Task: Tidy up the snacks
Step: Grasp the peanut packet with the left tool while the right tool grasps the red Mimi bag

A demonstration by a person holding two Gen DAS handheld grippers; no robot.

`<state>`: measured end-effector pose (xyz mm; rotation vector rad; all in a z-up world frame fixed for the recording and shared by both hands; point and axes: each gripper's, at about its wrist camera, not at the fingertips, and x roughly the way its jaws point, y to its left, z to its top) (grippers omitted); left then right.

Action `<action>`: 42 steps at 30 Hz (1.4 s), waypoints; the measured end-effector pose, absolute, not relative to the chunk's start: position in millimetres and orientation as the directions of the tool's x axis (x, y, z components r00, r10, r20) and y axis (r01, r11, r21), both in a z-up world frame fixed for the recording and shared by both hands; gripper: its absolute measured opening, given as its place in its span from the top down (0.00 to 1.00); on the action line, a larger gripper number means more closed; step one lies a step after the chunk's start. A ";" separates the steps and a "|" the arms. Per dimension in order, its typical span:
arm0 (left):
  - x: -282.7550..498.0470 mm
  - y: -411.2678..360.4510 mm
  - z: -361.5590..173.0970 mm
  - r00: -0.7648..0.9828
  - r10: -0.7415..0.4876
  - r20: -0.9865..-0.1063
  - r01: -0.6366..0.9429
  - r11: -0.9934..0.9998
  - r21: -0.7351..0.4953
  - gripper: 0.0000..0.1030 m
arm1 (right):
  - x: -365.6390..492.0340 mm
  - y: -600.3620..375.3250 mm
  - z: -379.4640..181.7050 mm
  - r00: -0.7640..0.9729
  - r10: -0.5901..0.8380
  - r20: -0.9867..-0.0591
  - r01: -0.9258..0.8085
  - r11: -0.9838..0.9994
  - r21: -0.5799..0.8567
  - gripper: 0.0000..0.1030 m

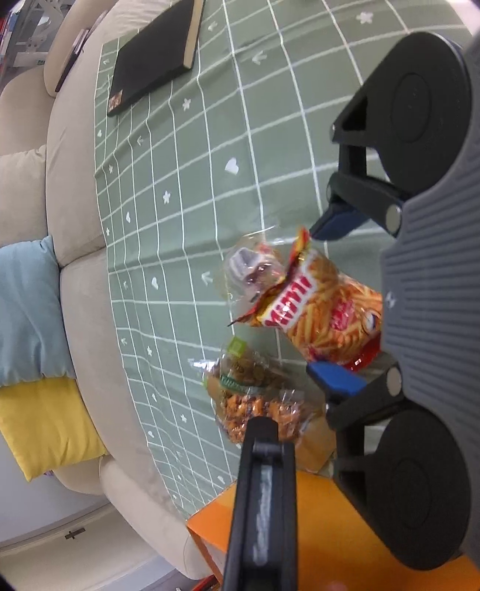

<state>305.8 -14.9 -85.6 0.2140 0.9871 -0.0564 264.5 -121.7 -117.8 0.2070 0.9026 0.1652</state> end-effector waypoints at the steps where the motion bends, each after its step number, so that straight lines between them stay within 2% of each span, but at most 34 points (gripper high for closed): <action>1: 308.6 -16.4 -89.7 0.543 0.055 -0.838 0.145 0.977 0.157 0.23 | 262.9 -124.7 -118.0 0.609 0.221 -0.761 -0.055 0.970 0.238 0.37; 7: 323.1 -23.9 -113.4 0.511 0.105 -0.853 0.155 0.965 0.212 0.23 | 253.3 -147.3 -122.9 0.597 0.173 -0.783 -0.033 0.981 0.191 0.37; 11: 330.0 -25.4 -123.1 0.497 0.126 -0.859 0.152 0.961 0.229 0.22 | 249.8 -158.6 -130.3 0.587 0.183 -0.788 -0.021 0.977 0.212 0.37; 13: 332.4 -25.9 -126.7 0.495 0.139 -0.857 0.156 0.957 0.246 0.18 | 249.9 -160.4 -132.5 0.584 0.187 -0.790 -0.018 0.976 0.217 0.39; 15: 332.4 -25.9 -129.0 0.499 0.138 -0.856 0.161 0.955 0.248 0.18 | 249.5 -161.8 -133.0 0.585 0.190 -0.788 -0.020 0.975 0.220 0.44; 16: 331.8 -26.1 -129.5 0.502 0.139 -0.854 0.163 0.954 0.251 0.23 | 249.1 -162.2 -133.0 0.585 0.191 -0.788 -0.021 0.975 0.221 0.44; 20: 328.0 -28.1 -130.0 0.508 0.149 -0.848 0.169 0.949 0.268 0.31 | 246.8 -163.1 -133.1 0.581 0.195 -0.790 -0.030 0.975 0.219 0.52; 25: 315.1 -28.6 -129.1 0.497 0.149 -0.855 0.174 0.948 0.266 0.31 | 242.4 -164.1 -132.3 0.575 0.191 -0.796 -0.040 0.978 0.206 0.64; 37: 254.1 -48.5 -128.0 0.457 0.047 -0.888 0.267 0.945 0.188 0.33 | 218.4 -177.2 -128.6 0.534 0.206 -0.820 -0.085 0.978 0.191 0.67; 39: 245.8 -52.3 -127.2 0.454 0.037 -0.890 0.278 0.943 0.181 0.33 | 212.0 -178.7 -128.7 0.518 0.207 -0.830 -0.103 0.978 0.179 0.83; 42: 233.7 -55.6 -126.6 0.448 0.042 -0.893 0.281 0.942 0.185 0.34 | 201.7 -180.0 -128.2 0.507 0.196 -0.839 -0.128 0.980 0.152 0.83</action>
